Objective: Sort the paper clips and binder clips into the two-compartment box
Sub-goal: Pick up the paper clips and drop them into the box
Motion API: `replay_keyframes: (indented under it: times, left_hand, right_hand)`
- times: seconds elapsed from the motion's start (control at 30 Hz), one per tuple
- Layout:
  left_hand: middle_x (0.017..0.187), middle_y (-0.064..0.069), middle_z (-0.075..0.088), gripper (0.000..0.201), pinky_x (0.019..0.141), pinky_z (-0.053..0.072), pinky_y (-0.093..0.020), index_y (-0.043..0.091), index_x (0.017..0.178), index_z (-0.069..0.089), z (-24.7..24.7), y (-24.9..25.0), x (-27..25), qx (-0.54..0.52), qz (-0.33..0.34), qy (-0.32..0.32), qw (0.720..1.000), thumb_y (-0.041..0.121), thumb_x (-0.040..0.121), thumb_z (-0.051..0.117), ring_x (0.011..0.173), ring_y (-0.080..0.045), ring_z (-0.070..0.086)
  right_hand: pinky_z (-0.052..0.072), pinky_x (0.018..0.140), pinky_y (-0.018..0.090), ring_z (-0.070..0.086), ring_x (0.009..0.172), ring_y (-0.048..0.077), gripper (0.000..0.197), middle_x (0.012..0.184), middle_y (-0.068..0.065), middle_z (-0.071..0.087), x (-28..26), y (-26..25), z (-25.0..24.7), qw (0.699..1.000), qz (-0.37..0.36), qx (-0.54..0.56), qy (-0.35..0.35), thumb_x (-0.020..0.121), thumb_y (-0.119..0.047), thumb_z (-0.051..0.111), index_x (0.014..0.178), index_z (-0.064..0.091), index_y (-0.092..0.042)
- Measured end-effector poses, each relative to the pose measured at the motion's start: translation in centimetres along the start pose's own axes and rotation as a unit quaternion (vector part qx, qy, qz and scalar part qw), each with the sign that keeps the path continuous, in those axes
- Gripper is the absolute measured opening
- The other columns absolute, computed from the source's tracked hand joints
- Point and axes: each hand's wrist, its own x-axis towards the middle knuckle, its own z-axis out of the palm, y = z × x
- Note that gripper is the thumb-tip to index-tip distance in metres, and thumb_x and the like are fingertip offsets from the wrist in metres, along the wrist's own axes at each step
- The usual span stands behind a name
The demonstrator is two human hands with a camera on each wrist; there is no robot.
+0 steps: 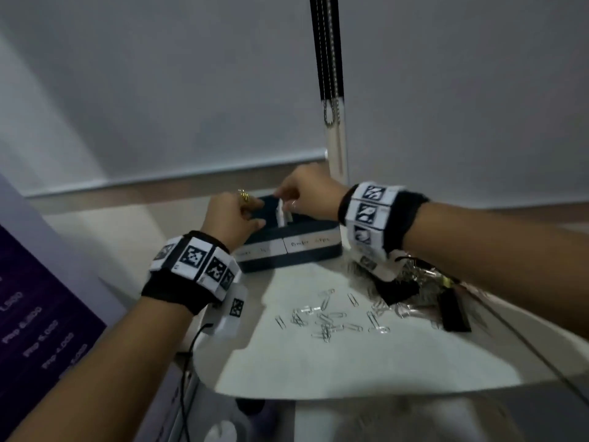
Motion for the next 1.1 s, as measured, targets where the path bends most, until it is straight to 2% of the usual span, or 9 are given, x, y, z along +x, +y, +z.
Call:
replay_keyframes:
  times: [0.13,0.3,0.37,0.47,0.6,0.73,0.87,0.97,1.1]
  left_hand:
    - [0.109,-0.002,0.066,0.028,0.086,0.049,-0.023,0.015,0.110,0.068,0.7,1.4,-4.7,-0.018,0.086,-0.088,0.992,0.017,0.082,0.069,0.092,-0.011,0.060]
    - [0.142,0.003,0.042,0.049,0.107,0.033,-0.022,0.016,0.131,0.050,4.3,1.7,-8.1,0.105,0.147,-0.348,0.920,0.041,0.089,0.055,0.134,-0.012,0.037]
    - [0.135,0.000,0.044,0.043,0.107,0.034,-0.027,0.011,0.120,0.051,5.5,1.9,-8.4,0.115,0.161,-0.385,0.901,0.043,0.090,0.052,0.132,-0.018,0.037]
    - [0.108,-0.002,0.049,0.042,0.090,0.045,-0.031,0.013,0.099,0.052,6.6,2.2,-8.8,0.168,0.172,-0.371,0.897,0.051,0.082,0.059,0.098,-0.019,0.051]
    - [0.093,-0.007,0.059,0.041,0.080,0.042,-0.028,0.009,0.075,0.055,7.0,2.7,-9.1,0.221,0.189,-0.300,0.909,0.048,0.075,0.068,0.080,-0.016,0.047]
    - [0.108,-0.006,0.069,0.039,0.089,0.042,-0.021,0.012,0.111,0.069,6.7,2.7,-8.4,0.179,0.179,-0.289,0.923,0.034,0.079,0.070,0.098,-0.019,0.062]
    - [0.093,-0.008,0.075,0.024,0.090,0.049,-0.019,0.005,0.097,0.073,6.7,2.6,-8.3,0.102,0.136,-0.265,0.949,0.006,0.073,0.077,0.088,-0.015,0.071]
    - [0.080,-0.004,0.076,0.013,0.083,0.052,-0.020,0.007,0.084,0.074,6.6,2.6,-8.3,0.094,0.135,-0.246,0.955,0.002,0.072,0.075,0.081,-0.010,0.072]
    - [0.082,0.000,0.076,0.010,0.075,0.044,-0.011,0.009,0.080,0.071,6.5,3.1,-8.4,0.110,0.129,-0.246,0.954,0.000,0.075,0.070,0.082,-0.008,0.070]
  right_hand:
    - [0.049,0.089,0.022,0.064,0.097,0.014,0.022,0.109,0.006,0.071,-5.4,1.0,-1.3,0.999,-0.014,-0.038,-0.023,0.086,-0.010,0.063,0.107,0.070,-0.008]
    - [0.048,0.089,0.023,0.063,0.095,0.016,0.028,0.104,0.003,0.070,-10.8,2.8,0.9,0.966,-0.020,-0.121,-0.228,0.086,-0.002,0.056,0.109,0.069,-0.010]
    - [0.047,0.079,0.025,0.056,0.080,0.019,0.008,0.084,0.001,0.062,-11.6,3.3,2.3,0.951,-0.012,-0.159,-0.264,0.085,-0.012,0.062,0.090,0.068,-0.012]
    - [0.049,0.073,0.031,0.049,0.071,0.015,0.027,0.073,-0.002,0.055,-12.5,3.1,3.0,0.926,0.001,-0.189,-0.326,0.078,-0.027,0.072,0.065,0.050,-0.018]
    - [0.040,0.069,0.022,0.055,0.076,0.015,0.017,0.073,0.001,0.060,-13.2,3.0,3.4,0.937,-0.055,-0.194,-0.286,0.078,-0.004,0.065,0.065,0.059,-0.012]
    - [0.038,0.060,0.006,0.061,0.072,0.009,0.020,0.086,0.012,0.074,-13.3,3.4,3.3,0.958,-0.038,-0.124,-0.257,0.079,0.009,0.059,0.094,0.070,0.003]
    - [0.038,0.042,-0.001,0.051,0.051,0.004,0.026,0.075,0.012,0.066,-13.1,3.7,3.4,0.963,0.005,-0.095,-0.254,0.080,0.015,0.050,0.099,0.065,0.007]
    - [0.045,0.061,0.000,0.062,0.067,0.010,0.029,0.090,0.013,0.073,-12.7,3.4,3.3,0.960,-0.006,-0.118,-0.255,0.081,0.012,0.050,0.104,0.065,0.002]
    - [0.051,0.087,0.023,0.066,0.097,0.019,0.021,0.099,0.008,0.072,-12.7,3.1,4.2,0.956,-0.009,-0.162,-0.245,0.084,0.000,0.054,0.100,0.068,-0.004]
